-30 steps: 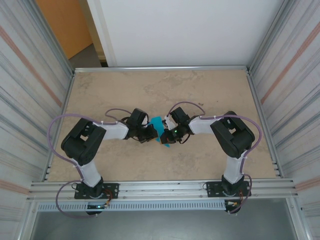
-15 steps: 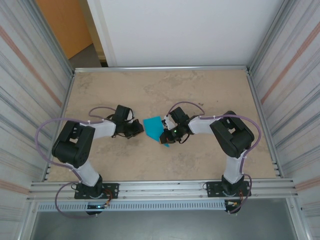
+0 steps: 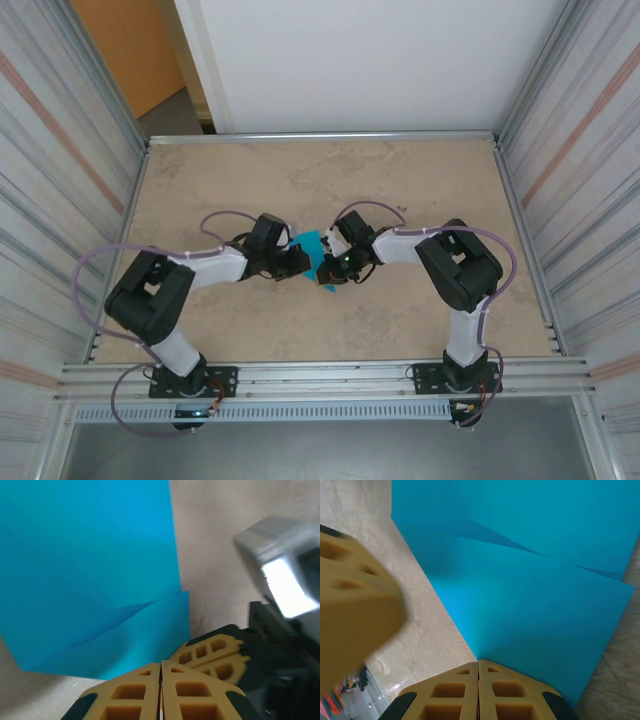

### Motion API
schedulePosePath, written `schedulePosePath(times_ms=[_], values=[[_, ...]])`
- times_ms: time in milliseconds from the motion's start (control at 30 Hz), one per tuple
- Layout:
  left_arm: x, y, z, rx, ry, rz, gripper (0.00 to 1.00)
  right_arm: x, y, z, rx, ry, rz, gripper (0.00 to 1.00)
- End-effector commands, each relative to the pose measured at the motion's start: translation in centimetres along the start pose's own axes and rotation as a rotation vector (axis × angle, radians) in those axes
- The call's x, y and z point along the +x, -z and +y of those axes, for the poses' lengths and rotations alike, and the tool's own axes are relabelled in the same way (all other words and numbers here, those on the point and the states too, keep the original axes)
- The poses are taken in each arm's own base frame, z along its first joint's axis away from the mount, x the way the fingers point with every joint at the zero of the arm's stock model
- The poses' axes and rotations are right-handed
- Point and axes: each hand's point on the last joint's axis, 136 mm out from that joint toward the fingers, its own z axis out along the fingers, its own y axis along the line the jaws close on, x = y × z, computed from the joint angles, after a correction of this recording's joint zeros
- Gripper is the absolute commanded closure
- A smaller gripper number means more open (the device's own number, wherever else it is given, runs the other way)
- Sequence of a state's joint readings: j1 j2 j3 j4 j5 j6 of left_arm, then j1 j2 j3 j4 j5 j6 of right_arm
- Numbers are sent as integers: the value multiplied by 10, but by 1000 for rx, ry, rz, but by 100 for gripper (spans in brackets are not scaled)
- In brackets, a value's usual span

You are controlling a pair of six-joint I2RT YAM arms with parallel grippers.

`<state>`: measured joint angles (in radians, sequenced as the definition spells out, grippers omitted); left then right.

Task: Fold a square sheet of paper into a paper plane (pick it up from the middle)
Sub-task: Third fold the triangle at the center of the table.

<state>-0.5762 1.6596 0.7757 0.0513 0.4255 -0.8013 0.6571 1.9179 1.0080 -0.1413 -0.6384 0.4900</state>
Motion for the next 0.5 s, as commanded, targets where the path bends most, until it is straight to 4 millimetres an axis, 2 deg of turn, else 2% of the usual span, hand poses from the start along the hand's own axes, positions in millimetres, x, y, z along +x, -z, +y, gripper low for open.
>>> schedulePosePath(times_ms=[0, 267, 467], values=[[-2, -10, -1, -5, 30, 14, 90, 20, -12, -32, 107, -76, 63, 91], [12, -16, 37, -169, 95, 65, 92, 24, -7, -33, 73, -55, 64, 90], [20, -17, 61, -257, 148, 100, 92, 40, 5, -33, 2, -52, 58, 88]])
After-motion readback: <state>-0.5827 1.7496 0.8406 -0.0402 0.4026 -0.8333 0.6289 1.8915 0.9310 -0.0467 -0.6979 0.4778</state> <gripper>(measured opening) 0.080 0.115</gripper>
